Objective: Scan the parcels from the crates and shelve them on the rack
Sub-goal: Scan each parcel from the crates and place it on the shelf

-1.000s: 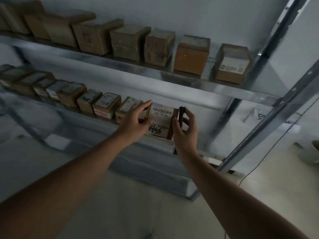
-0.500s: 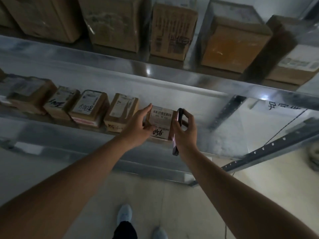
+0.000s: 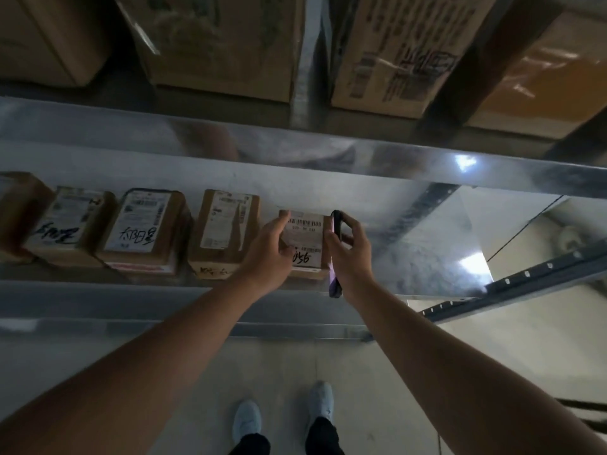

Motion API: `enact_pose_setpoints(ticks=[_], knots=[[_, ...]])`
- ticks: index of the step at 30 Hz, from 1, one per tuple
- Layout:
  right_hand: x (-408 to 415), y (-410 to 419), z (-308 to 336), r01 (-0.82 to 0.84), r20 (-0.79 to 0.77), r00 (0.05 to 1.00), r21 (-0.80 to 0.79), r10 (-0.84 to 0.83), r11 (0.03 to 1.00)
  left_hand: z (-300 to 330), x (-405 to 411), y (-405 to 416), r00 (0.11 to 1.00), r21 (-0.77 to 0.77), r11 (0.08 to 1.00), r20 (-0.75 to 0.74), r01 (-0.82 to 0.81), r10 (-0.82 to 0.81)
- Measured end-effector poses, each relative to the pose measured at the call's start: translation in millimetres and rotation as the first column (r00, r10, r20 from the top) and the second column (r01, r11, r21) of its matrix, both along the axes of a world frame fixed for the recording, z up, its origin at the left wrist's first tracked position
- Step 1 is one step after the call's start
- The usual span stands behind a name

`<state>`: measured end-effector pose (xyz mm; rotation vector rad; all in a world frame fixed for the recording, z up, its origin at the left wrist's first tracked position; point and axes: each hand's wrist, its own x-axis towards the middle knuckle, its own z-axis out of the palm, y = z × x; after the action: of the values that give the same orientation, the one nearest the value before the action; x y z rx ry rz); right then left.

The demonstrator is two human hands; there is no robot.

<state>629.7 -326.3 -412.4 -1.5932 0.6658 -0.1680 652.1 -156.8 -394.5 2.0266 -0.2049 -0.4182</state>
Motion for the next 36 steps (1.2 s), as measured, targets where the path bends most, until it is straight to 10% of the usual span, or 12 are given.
enact_pose_setpoints(ticks=[22, 36], knots=[[25.5, -22.2, -28.0, -0.109, 0.014, 0.994, -0.001, 0.109, 0.994, -12.5, 19.1, -16.2, 0.995, 0.228, 0.974, 0.097, -0.006, -0.017], [-6.0, -79.4, 20.5, 0.027, -0.065, 0.997, -0.126, -0.035, 0.992, 30.9, 7.0, -78.0, 0.857, 0.597, 0.788, 0.318, 0.152, -0.406]])
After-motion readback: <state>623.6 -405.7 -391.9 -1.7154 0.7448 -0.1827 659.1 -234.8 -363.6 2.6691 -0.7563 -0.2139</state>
